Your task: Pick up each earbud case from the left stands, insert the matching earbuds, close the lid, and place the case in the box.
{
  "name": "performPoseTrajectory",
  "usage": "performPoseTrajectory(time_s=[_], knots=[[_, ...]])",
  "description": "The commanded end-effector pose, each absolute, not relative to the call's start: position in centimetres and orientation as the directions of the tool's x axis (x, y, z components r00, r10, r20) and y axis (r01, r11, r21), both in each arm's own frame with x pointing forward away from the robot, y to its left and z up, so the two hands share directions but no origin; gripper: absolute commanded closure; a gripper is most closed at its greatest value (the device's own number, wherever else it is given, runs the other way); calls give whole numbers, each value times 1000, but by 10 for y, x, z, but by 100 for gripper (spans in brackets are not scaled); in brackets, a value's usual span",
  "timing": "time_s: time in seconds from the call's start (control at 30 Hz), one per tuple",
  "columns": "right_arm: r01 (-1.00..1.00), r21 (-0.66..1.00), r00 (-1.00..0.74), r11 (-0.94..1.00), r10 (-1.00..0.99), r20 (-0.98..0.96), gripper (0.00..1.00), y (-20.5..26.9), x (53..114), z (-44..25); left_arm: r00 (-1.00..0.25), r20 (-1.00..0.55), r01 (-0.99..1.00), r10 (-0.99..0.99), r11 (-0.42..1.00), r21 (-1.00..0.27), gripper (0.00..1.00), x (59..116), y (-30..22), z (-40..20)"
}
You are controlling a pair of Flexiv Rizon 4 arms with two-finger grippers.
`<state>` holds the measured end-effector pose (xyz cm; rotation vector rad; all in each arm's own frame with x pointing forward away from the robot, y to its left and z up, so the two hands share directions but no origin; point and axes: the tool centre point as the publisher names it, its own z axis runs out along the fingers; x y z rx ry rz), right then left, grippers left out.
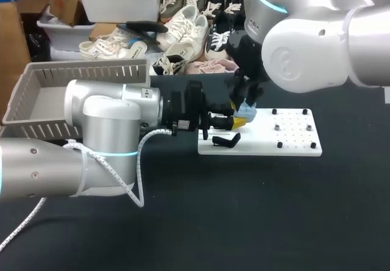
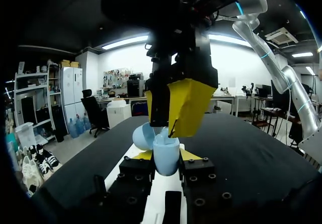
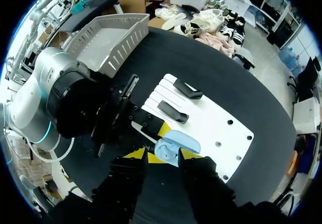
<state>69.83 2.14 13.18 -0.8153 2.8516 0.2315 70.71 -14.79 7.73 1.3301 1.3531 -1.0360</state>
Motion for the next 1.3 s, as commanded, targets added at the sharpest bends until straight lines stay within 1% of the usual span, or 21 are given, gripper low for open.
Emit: performPoseTrajectory(time_s=[0.03, 0.17, 0.3, 0.5, 0.67, 0.87, 1.3], knots=[[-532, 109, -834, 839, -498, -237, 62, 13, 691, 146, 34, -979, 997, 200, 58, 46, 100, 706, -148, 77], [-508, 97, -839, 856, -466, -282, 60, 9, 701, 158, 34, -979, 997, 200, 58, 46, 100, 706, -148, 77], [-434, 125, -875, 892, -383, -297, 59, -1, 725, 162, 34, -979, 997, 200, 58, 46, 100, 706, -148, 77], [-336, 164, -916, 928, -280, -289, 58, -14, 756, 156, 34, -979, 997, 200, 58, 46, 100, 706, -148, 77], [-302, 178, -931, 937, -250, -266, 58, -17, 768, 147, 34, -979, 997, 200, 58, 46, 100, 706, -148, 77], [-291, 174, -940, 941, -247, -233, 60, -15, 766, 134, 34, -979, 997, 200, 58, 46, 100, 706, -148, 77], [-293, 162, -947, 942, -262, -188, 62, -14, 739, 116, 34, -979, 997, 200, 58, 46, 100, 706, -148, 77]])
